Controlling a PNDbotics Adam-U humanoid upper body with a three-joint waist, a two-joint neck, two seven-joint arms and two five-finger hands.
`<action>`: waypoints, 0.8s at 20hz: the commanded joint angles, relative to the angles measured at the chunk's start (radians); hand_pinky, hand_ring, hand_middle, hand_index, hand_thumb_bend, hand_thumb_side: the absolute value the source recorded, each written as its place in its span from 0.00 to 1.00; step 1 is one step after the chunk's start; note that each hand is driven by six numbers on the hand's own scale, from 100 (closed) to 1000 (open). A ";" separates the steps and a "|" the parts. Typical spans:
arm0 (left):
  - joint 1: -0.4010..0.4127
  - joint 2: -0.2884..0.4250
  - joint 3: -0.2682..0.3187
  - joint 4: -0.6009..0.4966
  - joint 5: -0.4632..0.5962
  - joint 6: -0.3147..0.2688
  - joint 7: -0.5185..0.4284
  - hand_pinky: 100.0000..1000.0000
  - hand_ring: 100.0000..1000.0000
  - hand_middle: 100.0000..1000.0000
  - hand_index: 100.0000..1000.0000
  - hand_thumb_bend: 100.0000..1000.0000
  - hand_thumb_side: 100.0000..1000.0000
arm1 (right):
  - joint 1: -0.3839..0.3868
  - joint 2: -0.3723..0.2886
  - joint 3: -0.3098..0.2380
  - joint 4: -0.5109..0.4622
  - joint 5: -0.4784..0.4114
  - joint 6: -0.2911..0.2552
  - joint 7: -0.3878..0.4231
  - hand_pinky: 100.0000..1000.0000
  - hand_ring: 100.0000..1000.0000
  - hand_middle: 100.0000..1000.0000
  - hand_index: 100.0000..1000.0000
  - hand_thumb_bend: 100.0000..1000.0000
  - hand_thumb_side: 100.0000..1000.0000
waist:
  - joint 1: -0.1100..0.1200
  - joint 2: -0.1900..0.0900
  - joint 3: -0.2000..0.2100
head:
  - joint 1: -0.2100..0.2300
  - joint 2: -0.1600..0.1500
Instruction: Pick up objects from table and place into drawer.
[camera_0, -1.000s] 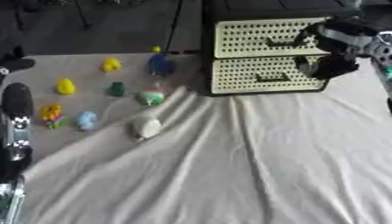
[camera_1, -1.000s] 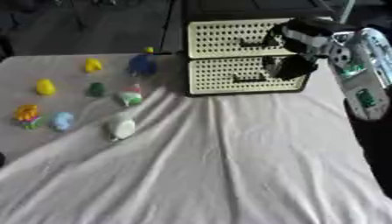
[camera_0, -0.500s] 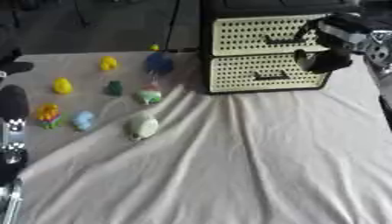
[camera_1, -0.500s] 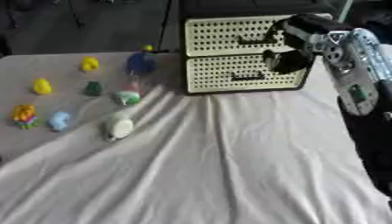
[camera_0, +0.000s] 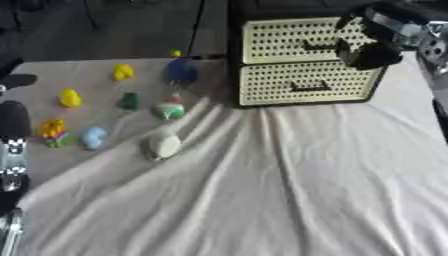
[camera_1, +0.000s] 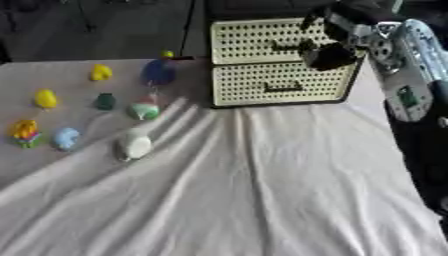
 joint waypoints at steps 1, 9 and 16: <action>-0.008 0.004 -0.002 -0.018 0.007 -0.001 -0.006 0.67 0.86 0.83 0.93 0.15 0.97 | -0.033 -0.008 -0.002 0.034 0.017 0.000 -0.005 0.00 0.00 0.00 0.81 0.00 0.19 | 0.000 -0.016 0.005 | -0.006 -0.015; -0.011 0.001 -0.005 -0.018 0.014 -0.003 -0.011 0.67 0.86 0.81 0.93 0.14 0.98 | -0.056 0.015 -0.010 0.154 0.040 -0.013 -0.035 0.00 0.00 0.00 0.81 0.00 0.14 | 0.001 -0.005 0.026 | -0.017 -0.029; -0.015 -0.002 -0.007 -0.018 0.017 -0.004 -0.013 0.67 0.86 0.81 0.93 0.14 0.98 | -0.052 0.023 -0.005 0.179 0.037 -0.031 -0.034 0.00 0.00 0.00 0.80 0.00 0.13 | 0.000 0.001 0.029 | -0.019 -0.033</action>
